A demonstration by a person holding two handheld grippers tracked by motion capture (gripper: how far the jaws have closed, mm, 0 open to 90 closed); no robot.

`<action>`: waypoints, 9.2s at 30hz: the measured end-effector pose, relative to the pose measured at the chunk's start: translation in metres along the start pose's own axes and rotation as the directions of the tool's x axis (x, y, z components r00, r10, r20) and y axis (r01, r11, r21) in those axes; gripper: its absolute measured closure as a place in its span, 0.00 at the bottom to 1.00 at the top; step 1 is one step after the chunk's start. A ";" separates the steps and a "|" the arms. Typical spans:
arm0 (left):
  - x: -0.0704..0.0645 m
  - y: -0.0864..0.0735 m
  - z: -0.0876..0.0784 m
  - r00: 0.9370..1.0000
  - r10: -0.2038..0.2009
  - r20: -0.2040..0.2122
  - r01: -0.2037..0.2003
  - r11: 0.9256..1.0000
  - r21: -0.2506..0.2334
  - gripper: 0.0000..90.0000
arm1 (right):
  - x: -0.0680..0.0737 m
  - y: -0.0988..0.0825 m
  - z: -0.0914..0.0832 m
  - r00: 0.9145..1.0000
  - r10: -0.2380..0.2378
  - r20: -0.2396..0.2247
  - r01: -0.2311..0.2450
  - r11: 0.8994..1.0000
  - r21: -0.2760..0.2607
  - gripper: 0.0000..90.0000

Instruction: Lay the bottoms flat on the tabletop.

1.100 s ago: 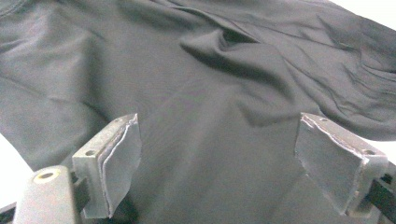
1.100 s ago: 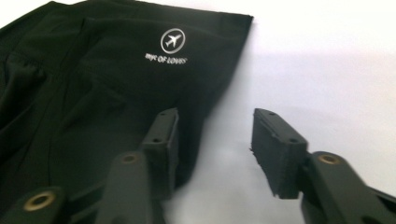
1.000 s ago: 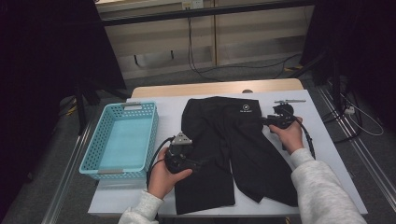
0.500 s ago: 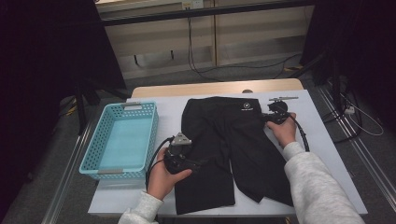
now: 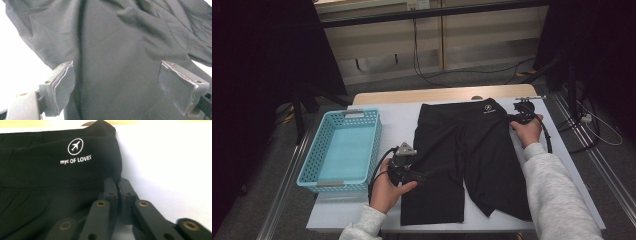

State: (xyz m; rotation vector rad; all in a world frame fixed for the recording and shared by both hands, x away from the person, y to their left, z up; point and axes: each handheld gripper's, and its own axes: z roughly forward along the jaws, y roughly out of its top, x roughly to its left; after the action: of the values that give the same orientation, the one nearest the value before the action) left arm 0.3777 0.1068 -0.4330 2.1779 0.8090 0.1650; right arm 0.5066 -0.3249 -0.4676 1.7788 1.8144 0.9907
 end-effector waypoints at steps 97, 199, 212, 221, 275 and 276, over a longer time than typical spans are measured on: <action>-0.017 0.010 0.001 0.997 0.073 0.018 -0.073 0.997 -0.007 0.15 | 0.149 -0.150 -0.131 0.822 -0.466 -0.327 0.497 0.868 0.011 0.98; -0.012 0.012 0.001 0.998 0.055 0.022 -0.055 0.998 -0.015 0.15 | 0.118 -0.143 -0.149 0.880 -0.376 -0.289 0.388 0.922 -0.016 0.57; -0.012 0.012 0.002 0.999 0.050 0.021 -0.050 0.999 -0.014 0.15 | 0.162 -0.160 -0.139 0.815 -0.453 -0.361 0.490 0.872 0.012 0.64; -0.012 0.012 0.002 0.998 0.052 0.022 -0.052 0.998 -0.020 0.15 | 0.161 -0.163 -0.146 0.807 -0.438 -0.395 0.486 0.874 0.023 0.99; 0.001 0.003 -0.005 1.000 0.014 -0.021 -0.014 1.000 -0.008 0.14 | 0.163 -0.138 -0.137 0.829 -0.414 -0.376 0.414 0.906 -0.084 0.56; 0.001 0.003 -0.005 1.000 0.013 -0.020 -0.013 1.000 -0.002 0.14 | 0.169 -0.138 -0.137 0.822 -0.425 -0.379 0.426 0.901 -0.086 0.56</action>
State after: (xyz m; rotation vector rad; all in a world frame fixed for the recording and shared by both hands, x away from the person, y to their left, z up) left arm 0.3782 0.1090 -0.4276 2.1834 0.8062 0.1946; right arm 0.2964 -0.1782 -0.4454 1.1347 2.3182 1.2076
